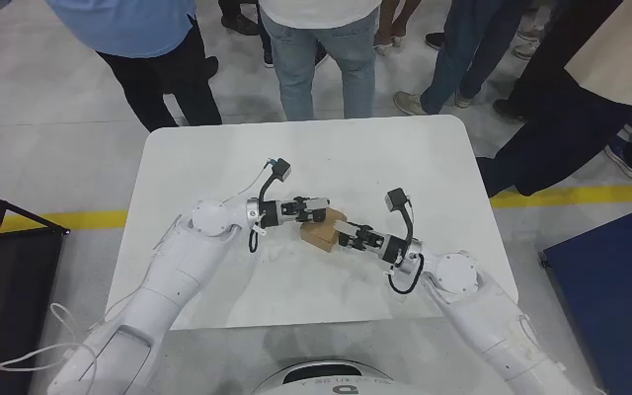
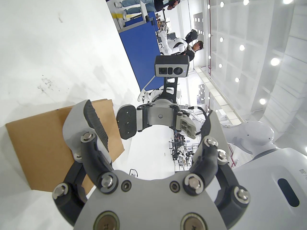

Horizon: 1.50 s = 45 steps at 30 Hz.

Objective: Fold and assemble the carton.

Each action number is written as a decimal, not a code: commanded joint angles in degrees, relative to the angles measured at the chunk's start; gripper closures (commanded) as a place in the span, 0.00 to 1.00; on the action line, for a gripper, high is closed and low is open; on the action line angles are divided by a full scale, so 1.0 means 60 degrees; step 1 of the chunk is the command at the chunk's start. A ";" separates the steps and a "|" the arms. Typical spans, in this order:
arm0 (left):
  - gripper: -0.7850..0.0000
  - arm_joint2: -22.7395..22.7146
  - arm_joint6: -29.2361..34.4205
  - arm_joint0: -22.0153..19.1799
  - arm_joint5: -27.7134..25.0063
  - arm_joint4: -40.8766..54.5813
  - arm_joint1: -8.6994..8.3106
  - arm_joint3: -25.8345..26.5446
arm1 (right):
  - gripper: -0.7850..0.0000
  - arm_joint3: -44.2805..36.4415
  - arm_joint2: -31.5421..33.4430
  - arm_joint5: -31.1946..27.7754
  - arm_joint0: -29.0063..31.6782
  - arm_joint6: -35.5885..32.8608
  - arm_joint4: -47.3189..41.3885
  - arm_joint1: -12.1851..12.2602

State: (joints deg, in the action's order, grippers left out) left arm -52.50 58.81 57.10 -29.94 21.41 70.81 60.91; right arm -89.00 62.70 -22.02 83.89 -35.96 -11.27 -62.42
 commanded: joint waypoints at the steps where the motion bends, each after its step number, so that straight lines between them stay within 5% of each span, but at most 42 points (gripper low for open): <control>1: 0.00 0.0000 -0.0001 0.0000 -0.0001 -0.0002 0.0000 0.0001 | 0.09 0.0107 -0.0078 -0.0021 -0.0088 0.0024 0.0012 -0.0027; 7: 0.00 0.0000 -0.0001 0.0000 -0.0001 -0.0002 0.0000 0.0001 | 0.12 0.0326 -0.0224 -0.0008 -0.0294 0.0172 0.0109 -0.0094; 20: 0.00 0.0000 -0.0001 0.0000 -0.0001 -0.0002 0.0000 0.0001 | 0.38 0.0595 -0.0414 0.0117 -0.0496 -0.0179 0.0192 -0.0157; 35: 0.00 -0.0042 -0.0132 0.0030 0.0017 0.0000 -0.0006 0.0064 | 0.47 -0.0060 0.0181 0.0247 -0.0076 0.0486 0.0698 -0.0067; 45: 0.00 -0.2315 -0.0134 0.1521 -0.0114 0.0158 -0.0718 0.2281 | 0.53 -0.1444 0.0625 0.1013 0.0568 0.0819 0.2097 0.0079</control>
State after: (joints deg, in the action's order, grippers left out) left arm -64.70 57.94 64.93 -31.04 22.70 66.97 73.17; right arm -97.06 66.39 -16.23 87.11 -31.20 0.73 -61.98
